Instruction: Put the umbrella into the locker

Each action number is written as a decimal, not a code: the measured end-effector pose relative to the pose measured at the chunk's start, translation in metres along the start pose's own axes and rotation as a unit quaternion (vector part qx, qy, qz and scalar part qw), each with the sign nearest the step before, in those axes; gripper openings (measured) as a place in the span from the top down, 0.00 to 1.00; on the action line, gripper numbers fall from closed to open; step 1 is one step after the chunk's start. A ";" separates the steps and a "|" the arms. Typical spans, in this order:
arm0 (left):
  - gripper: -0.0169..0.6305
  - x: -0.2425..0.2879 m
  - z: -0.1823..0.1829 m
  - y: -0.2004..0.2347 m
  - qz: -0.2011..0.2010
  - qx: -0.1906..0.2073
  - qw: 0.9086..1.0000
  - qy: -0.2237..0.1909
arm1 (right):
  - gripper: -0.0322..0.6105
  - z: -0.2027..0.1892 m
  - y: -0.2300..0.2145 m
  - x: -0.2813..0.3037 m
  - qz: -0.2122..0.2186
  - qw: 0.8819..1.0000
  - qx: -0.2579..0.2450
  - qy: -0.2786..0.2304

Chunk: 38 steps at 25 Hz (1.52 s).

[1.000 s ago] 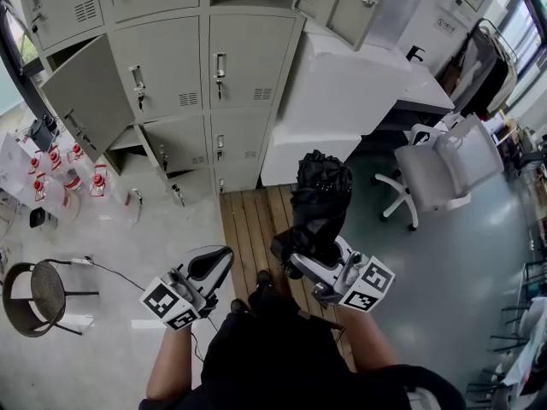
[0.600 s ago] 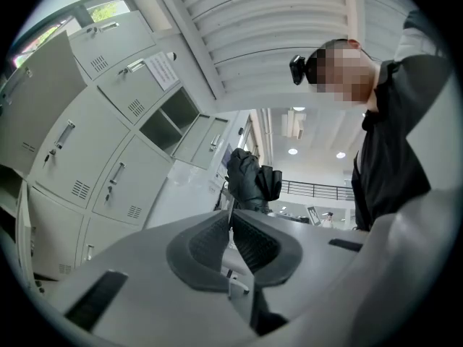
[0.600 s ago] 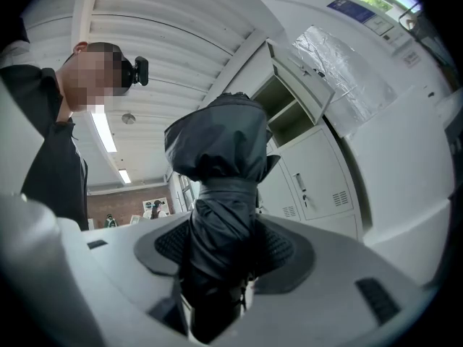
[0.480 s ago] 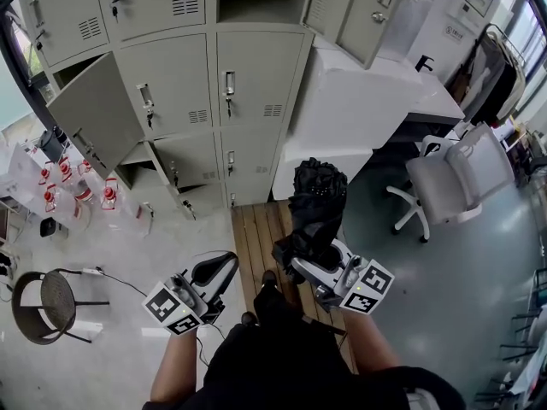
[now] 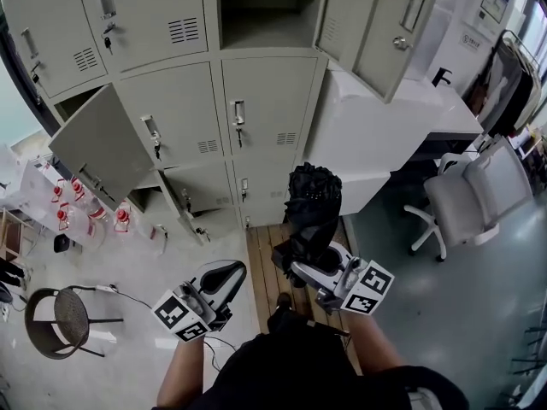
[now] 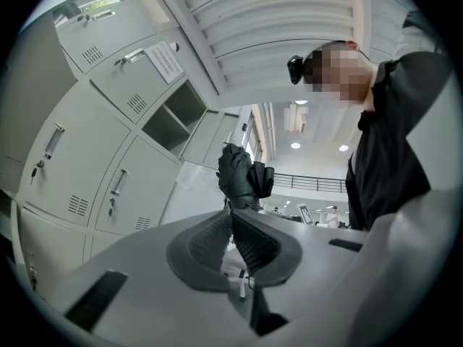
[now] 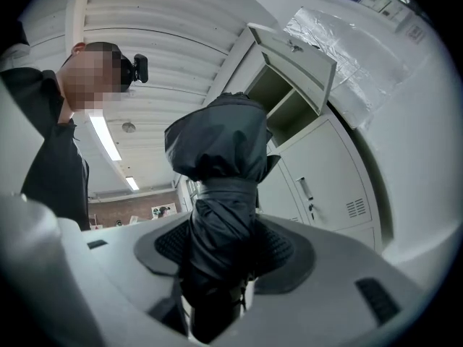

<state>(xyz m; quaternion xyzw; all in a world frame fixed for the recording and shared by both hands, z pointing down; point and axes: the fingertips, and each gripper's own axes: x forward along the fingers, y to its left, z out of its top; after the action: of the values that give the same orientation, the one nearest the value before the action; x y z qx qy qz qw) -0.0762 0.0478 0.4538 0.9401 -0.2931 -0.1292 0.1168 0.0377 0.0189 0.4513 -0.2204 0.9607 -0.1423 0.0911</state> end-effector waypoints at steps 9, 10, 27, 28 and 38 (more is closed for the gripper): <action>0.93 0.055 0.036 0.070 0.023 0.020 1.000 -0.006 | 0.58 0.041 -0.070 0.040 0.005 1.000 -0.009 0.016; 0.93 0.059 0.039 0.079 0.030 0.020 0.999 -0.008 | 0.58 0.045 -0.078 0.043 0.003 1.000 -0.007 0.020; 0.93 0.141 0.060 0.153 0.032 0.044 0.998 -0.015 | 0.58 0.090 -0.172 0.091 -0.015 0.996 -0.064 0.059; 0.93 0.144 0.065 0.154 0.029 0.048 0.998 -0.015 | 0.58 0.093 -0.176 0.095 -0.021 0.996 -0.065 0.059; 0.93 0.179 0.137 0.183 0.014 0.125 0.992 0.003 | 0.58 0.168 -0.196 0.144 -0.074 0.989 -0.122 0.039</action>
<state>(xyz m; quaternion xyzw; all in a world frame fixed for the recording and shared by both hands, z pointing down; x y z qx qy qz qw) -0.0717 -0.2227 0.3480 0.9434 -0.3199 -0.0871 0.0011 0.0284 -0.2540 0.3383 -0.2942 0.9548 -0.0391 0.0149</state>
